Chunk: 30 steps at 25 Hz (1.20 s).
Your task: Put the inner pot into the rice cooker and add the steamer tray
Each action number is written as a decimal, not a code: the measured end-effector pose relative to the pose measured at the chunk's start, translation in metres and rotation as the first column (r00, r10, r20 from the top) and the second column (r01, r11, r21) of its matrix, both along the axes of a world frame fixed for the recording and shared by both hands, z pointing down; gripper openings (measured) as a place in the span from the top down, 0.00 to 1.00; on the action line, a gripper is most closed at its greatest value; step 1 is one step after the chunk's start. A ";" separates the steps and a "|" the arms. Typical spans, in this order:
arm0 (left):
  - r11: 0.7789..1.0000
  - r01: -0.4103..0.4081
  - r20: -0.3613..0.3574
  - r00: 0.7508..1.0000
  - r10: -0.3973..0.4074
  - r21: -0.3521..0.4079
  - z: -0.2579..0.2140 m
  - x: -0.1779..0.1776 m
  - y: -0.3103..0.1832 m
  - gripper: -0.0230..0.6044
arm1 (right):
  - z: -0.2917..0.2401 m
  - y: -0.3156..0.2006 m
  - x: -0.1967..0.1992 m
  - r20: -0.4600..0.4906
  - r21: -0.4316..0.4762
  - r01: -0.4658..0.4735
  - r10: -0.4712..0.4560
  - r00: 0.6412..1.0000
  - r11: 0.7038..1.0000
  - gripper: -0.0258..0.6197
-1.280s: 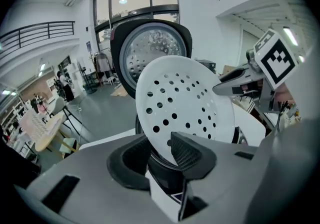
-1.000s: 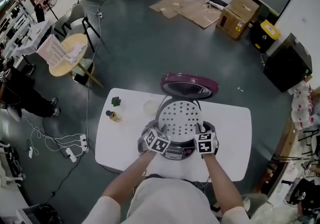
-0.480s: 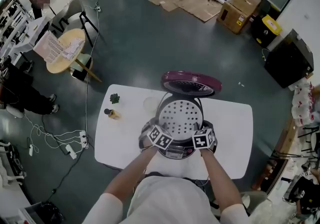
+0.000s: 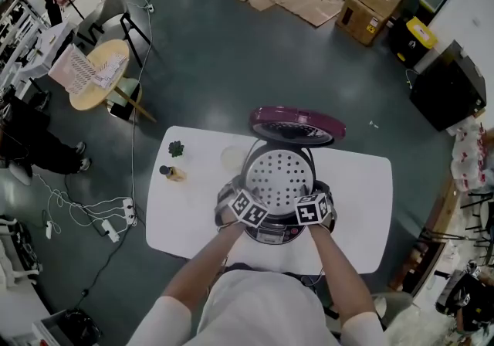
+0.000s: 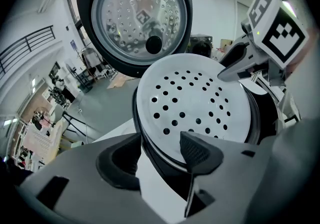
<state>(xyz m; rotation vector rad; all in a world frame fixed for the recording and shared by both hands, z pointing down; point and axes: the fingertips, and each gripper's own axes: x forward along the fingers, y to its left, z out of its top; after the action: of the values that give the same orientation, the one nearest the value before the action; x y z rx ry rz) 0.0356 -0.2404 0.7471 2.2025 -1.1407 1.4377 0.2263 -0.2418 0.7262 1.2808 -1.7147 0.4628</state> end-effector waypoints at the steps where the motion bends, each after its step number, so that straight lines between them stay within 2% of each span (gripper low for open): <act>1: 1.000 0.001 0.000 1.000 -0.001 0.000 0.000 -0.001 0.000 0.54 | 0.001 0.000 0.000 -0.008 -0.001 0.003 -0.003 1.000 1.000 0.73; 6: 0.999 0.031 -0.035 0.999 -0.031 -0.013 -0.002 -0.005 -0.004 0.46 | 0.003 -0.002 0.006 -0.019 0.002 -0.006 0.006 1.000 1.000 0.64; 9: 0.998 0.046 -0.075 0.996 -0.049 -0.038 -0.001 -0.006 -0.007 0.39 | 0.003 -0.009 0.009 0.005 0.016 -0.024 0.024 1.000 1.000 0.63; 14: 0.996 0.078 -0.138 0.987 -0.084 -0.047 -0.008 -0.010 -0.017 0.39 | -0.007 -0.024 0.012 0.046 0.069 -0.038 0.035 0.998 0.997 0.65; 17: 0.993 0.116 -0.191 0.975 -0.116 -0.014 -0.019 -0.014 -0.030 0.41 | -0.014 -0.034 0.013 0.082 0.108 -0.043 0.035 0.996 0.993 0.65; 19: 0.992 0.128 -0.205 0.971 -0.122 0.013 -0.024 -0.017 -0.040 0.48 | -0.018 -0.039 0.011 0.096 0.128 -0.027 0.015 0.995 0.991 0.67; 23: 0.993 0.121 -0.210 0.971 -0.117 0.009 -0.021 -0.018 -0.049 0.45 | -0.019 -0.046 0.003 0.117 0.145 0.010 -0.028 0.993 0.989 0.75; 26: 0.992 0.127 -0.227 0.966 -0.125 -0.005 -0.021 -0.015 -0.052 0.46 | -0.018 -0.049 -0.002 0.142 0.140 0.023 -0.043 0.989 0.990 0.83; 27: 0.991 0.132 -0.237 0.963 -0.131 -0.012 -0.021 -0.015 -0.053 0.46 | -0.017 -0.051 -0.004 0.157 0.138 0.020 -0.042 0.987 0.990 0.87; 30: 0.990 0.141 -0.267 0.953 -0.144 -0.030 -0.020 -0.013 -0.056 0.48 | -0.015 -0.056 -0.004 0.213 0.114 -0.010 -0.015 0.977 0.993 0.89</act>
<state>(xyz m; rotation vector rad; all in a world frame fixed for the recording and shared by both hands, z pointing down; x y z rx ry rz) 0.0227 -0.2964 0.7273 2.1752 -1.1647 1.0465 0.2224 -0.2974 0.7114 1.3500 -1.9456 0.5224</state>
